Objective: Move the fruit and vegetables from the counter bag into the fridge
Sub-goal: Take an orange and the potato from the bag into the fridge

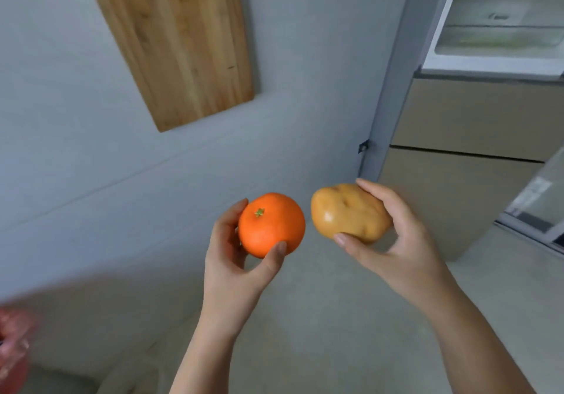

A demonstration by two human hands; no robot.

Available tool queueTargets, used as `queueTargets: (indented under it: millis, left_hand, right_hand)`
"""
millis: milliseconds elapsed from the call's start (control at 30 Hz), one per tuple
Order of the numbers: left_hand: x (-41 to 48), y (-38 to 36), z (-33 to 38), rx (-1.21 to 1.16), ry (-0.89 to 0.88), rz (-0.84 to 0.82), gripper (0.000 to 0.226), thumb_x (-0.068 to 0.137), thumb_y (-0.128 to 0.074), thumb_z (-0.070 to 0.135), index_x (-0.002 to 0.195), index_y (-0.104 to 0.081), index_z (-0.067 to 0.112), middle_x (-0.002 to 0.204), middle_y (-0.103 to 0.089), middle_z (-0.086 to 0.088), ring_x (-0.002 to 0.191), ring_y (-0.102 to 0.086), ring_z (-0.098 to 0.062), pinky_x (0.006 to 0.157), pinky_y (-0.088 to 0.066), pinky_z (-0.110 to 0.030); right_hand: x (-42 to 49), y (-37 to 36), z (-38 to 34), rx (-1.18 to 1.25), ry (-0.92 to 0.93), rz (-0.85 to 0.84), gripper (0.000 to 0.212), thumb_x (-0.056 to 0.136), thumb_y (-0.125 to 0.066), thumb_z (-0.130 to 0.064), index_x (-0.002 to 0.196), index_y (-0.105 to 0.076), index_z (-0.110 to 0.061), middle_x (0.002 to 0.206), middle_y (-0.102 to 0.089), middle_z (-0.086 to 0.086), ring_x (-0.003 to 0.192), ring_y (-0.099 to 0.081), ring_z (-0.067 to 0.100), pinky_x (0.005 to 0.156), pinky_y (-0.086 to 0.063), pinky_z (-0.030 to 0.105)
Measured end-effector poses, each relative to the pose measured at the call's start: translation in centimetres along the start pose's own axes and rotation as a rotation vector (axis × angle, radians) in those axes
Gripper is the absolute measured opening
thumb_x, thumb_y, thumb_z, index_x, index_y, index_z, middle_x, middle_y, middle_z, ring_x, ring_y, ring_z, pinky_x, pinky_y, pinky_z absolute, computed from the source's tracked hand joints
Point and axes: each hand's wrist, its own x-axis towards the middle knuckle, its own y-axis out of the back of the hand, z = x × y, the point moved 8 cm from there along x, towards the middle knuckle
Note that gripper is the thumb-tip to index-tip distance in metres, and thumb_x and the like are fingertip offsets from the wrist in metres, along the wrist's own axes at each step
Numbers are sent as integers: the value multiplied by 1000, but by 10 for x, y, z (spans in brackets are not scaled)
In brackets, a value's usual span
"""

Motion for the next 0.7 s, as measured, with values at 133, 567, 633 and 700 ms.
queueTargets:
  millis: [133,567,633,700]
  left_hand:
    - [45,-31,-24,-35,14,-66,65,50,-71,39,111,-50,35,118,-55,8,100,-59,-4,75,-49,-14]
    - [154,-277,-68,-51,35,-368,64,47,-70,44,107,-49,38,115,-51,14,93,-58,4,68,-49,-13]
    - [175,-324,-65,-60,31,-404,63,46,-69,46,106,-50,38,115,-52,12,89,-59,4,65,-50,-13]
    - [193,-371,-57,-69,1,-450,63,47,-70,46,107,-50,37,115,-52,11,90,-59,3,66,-51,-15]
  right_hand:
    - [23,14,28,-50,-68,49,63,63,-73,-39,117,-42,-46,121,-45,-17,109,-41,-12,84,-28,-2]
    - [103,190,167,-95,-212,448,66,56,-63,-60,118,-43,-47,118,-44,-28,107,-45,-9,80,-41,17]
    - [119,223,179,-104,-194,472,69,57,-63,-60,121,-43,-43,121,-44,-25,109,-45,-6,81,-43,18]
    - [131,256,193,-144,-204,491,73,57,-62,-62,124,-43,-40,122,-43,-24,109,-44,-4,80,-43,19]
